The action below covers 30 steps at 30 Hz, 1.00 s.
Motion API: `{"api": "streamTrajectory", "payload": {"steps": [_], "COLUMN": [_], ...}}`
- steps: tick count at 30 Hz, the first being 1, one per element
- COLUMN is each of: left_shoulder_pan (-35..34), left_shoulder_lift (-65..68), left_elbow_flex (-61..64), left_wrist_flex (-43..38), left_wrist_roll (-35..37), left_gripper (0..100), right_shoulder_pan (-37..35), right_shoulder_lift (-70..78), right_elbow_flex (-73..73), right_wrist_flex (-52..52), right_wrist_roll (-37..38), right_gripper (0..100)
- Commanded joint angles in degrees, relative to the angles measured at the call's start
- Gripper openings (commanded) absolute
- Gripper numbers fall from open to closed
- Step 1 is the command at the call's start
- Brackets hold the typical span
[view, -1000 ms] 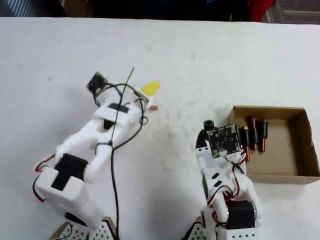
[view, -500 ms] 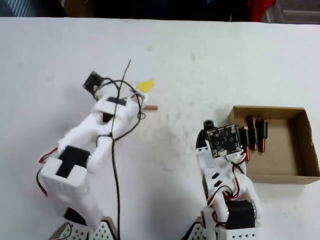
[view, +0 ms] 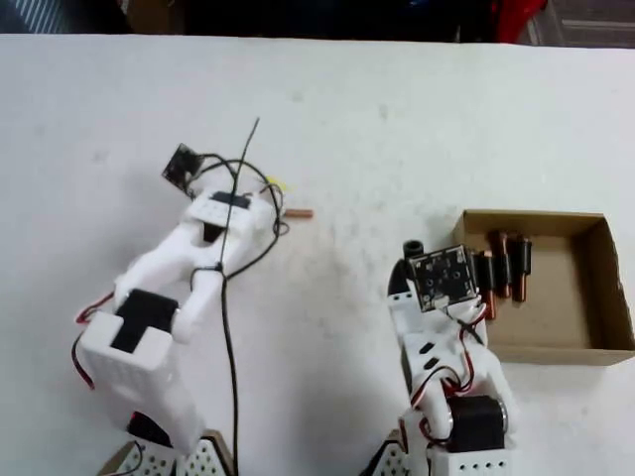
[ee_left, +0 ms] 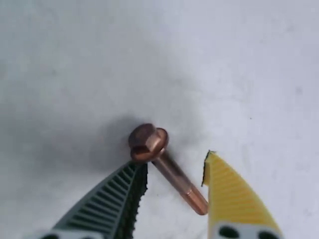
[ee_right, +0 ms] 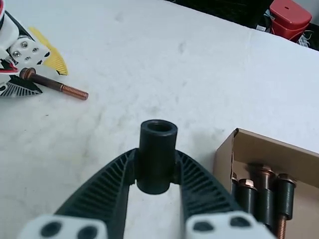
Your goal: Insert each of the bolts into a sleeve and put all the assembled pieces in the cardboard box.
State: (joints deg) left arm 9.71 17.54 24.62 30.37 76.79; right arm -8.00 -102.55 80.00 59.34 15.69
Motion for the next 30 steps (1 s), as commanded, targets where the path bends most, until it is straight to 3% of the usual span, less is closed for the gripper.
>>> {"api": "streamTrajectory", "payload": {"steps": [1, 8, 15, 22, 30], "left_shoulder_pan": [-0.8, -1.2, -2.7, -2.3, -1.6], "left_shoulder_lift": [-0.4, -0.4, -0.4, -0.6, -0.8], "left_elbow_flex": [-1.9, -2.4, -2.4, -1.9, -2.5], "left_wrist_flex": [0.5, 2.8, 3.0, 3.0, 9.2], "left_wrist_roll": [0.7, 0.7, 0.7, -0.1, -10.5], "left_gripper": [21, 19, 3, 3, 2], "right_shoulder_pan": [0.3, 0.3, 0.4, 0.4, 0.7], "right_shoulder_lift": [-0.7, -0.7, -0.7, -0.7, -0.7], "right_elbow_flex": [-0.7, -0.7, -0.7, -0.7, -0.7], "right_wrist_flex": [-1.5, -1.5, -1.5, -1.5, -1.5], "right_wrist_roll": [0.1, 0.1, 0.1, 0.1, 0.1], "right_gripper": [2.1, 2.1, 2.1, 2.1, 2.1]}}
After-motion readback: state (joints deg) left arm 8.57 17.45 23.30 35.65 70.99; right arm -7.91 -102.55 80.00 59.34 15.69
